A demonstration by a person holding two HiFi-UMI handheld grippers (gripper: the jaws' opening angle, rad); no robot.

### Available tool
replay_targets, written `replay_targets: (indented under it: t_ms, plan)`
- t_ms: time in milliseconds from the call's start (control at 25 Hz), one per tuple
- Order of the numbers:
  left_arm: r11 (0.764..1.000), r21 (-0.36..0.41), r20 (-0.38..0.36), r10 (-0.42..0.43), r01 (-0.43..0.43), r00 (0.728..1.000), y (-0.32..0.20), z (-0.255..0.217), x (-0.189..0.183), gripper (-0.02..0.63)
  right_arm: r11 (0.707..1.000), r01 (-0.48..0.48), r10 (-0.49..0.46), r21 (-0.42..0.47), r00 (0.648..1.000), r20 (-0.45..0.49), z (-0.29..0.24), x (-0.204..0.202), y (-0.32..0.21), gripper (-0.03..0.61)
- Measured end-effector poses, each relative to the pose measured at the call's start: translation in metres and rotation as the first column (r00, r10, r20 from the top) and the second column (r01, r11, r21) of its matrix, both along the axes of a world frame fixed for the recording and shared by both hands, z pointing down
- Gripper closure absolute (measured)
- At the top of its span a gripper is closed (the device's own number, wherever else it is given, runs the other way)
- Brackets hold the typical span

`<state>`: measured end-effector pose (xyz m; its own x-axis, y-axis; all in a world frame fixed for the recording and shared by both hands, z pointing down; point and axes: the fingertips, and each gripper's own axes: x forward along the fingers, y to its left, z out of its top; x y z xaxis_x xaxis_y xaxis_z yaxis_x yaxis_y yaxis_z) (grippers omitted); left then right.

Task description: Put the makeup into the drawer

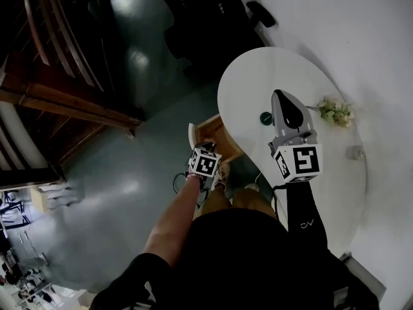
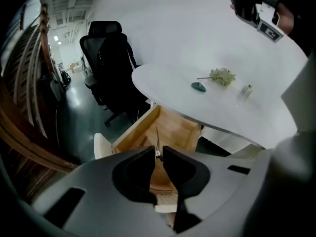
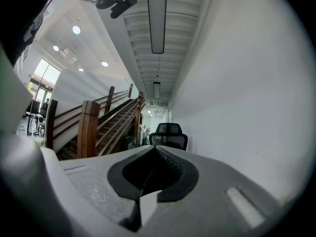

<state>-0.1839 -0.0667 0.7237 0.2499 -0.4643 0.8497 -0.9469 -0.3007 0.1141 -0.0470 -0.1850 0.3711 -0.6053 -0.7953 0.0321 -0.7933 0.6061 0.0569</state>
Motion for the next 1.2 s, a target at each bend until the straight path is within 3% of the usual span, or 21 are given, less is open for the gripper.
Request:
replay_targets:
  t_ms: [80, 120, 160, 520, 680, 800, 880, 1080, 1160, 1200]
  plan:
    - [1.0, -0.013, -0.046, 0.01, -0.011, 0.999, 0.0, -0.003, 0.008, 0.54, 1.0, -0.005, 0.005, 0.001, 1.0, 0.001, -0.001, 0.004, 0.0, 0.574]
    - [1.0, -0.025, -0.071, 0.014, -0.016, 0.997, 0.001, -0.003, 0.013, 0.446, 1.0, -0.009, 0.009, 0.0, 1.0, 0.003, -0.001, 0.005, 0.0, 0.574]
    - [0.999, -0.035, -0.088, 0.017, -0.02, 0.996, 0.001, -0.003, 0.016, 0.422, 1.0, -0.011, 0.011, -0.001, 1.0, 0.004, -0.001, 0.006, 0.0, 0.574]
    - [0.998, -0.052, -0.076, 0.028, -0.032, 0.997, 0.002, 0.001, 0.013, 0.423, 1.0, -0.027, 0.027, -0.006, 1.0, 0.002, -0.001, 0.012, -0.002, 0.574]
    - [0.999, 0.035, -0.066, 0.033, -0.031, 0.997, -0.018, -0.026, 0.008, 0.423, 1.0, -0.027, 0.027, -0.006, 1.0, -0.005, 0.003, 0.011, -0.001, 0.574]
    - [0.983, 0.18, -0.075, 0.041, -0.027, 0.996, -0.048, -0.078, 0.011, 0.423, 1.0, -0.01, 0.01, 0.013, 1.0, -0.014, 0.0, 0.007, 0.001, 0.574]
    - [0.95, 0.312, -0.06, 0.055, -0.033, 0.997, -0.072, -0.123, 0.01, 0.423, 1.0, -0.02, 0.02, 0.011, 1.0, -0.008, 0.0, 0.007, 0.0, 0.574]
    - [0.811, 0.584, -0.051, 0.09, -0.043, 0.995, -0.11, -0.236, 0.01, 0.423, 0.999, -0.031, 0.031, 0.026, 1.0, -0.002, -0.004, 0.005, -0.001, 0.574]
    - [0.742, 0.668, -0.053, 0.119, -0.054, 0.991, -0.114, -0.282, 0.014, 0.423, 0.999, -0.021, 0.021, 0.042, 1.0, -0.005, -0.009, 0.002, 0.0, 0.574]
    - [0.693, 0.719, -0.046, 0.123, -0.053, 0.991, -0.115, -0.306, 0.015, 0.423, 0.998, -0.014, 0.015, 0.057, 1.0, -0.009, -0.014, 0.001, 0.0, 0.574]
